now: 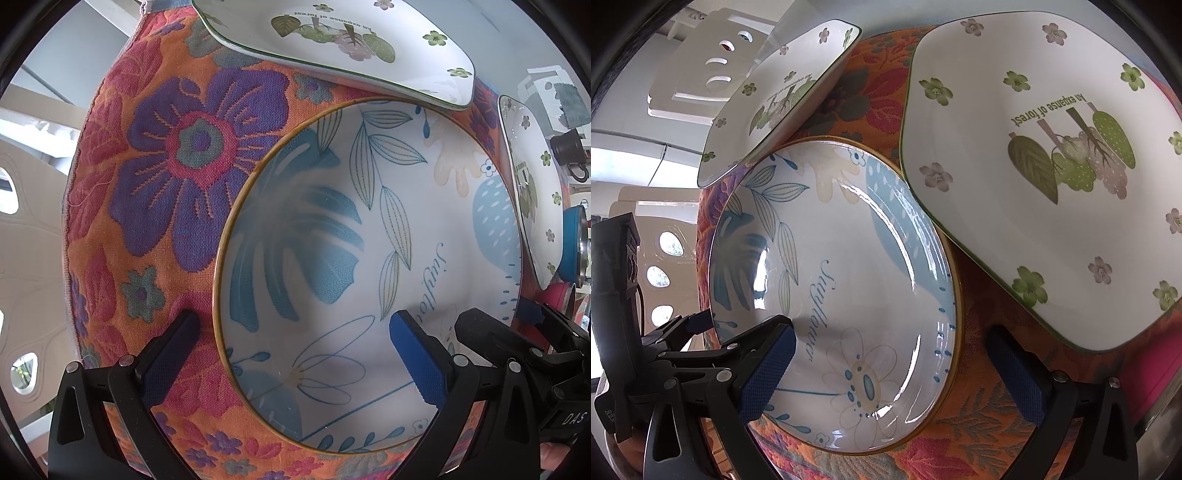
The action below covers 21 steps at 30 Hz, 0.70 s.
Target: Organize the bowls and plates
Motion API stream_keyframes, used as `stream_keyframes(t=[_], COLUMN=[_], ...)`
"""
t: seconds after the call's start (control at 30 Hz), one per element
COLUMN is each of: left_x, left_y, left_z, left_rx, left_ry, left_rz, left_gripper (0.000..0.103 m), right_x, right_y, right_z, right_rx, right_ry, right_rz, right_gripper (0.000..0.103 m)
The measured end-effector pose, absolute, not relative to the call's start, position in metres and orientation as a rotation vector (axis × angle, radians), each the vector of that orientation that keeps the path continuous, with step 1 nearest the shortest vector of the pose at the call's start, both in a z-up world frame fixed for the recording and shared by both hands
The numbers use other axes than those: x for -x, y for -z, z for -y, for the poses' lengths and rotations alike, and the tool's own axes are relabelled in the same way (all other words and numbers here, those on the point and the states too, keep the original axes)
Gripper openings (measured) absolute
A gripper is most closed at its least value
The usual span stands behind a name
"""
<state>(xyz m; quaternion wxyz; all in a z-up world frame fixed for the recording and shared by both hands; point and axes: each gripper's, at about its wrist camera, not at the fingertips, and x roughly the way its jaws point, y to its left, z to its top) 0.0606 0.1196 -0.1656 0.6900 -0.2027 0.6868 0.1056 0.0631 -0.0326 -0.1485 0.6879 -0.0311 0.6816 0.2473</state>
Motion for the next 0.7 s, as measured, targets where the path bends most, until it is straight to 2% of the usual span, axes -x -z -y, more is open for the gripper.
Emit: stream_keyframes(t=[0.5,0.6,0.7], left_x=[-0.06,-0.057,-0.055], left_y=[0.164,0.16,0.153], left_z=[-0.126,-0.13,-0.141], left_rx=[0.485,0.469,0.476], left_ry=[-0.253,-0.268,-0.284], left_rz=[-1.525,-1.497,-1.448], left_gripper=[0.1,0.091,0.075], right_x=[-0.068,-0.067,-0.065], right_y=[0.146,0.145,0.143], right_z=[0.035,0.031,0.023], right_rx=[0.012,0.042,0.12], right_ry=[-0.511,-0.504,-0.488], right_rz=[-1.507,-1.5,-1.471], right_gripper=[0.103,0.102,0.092])
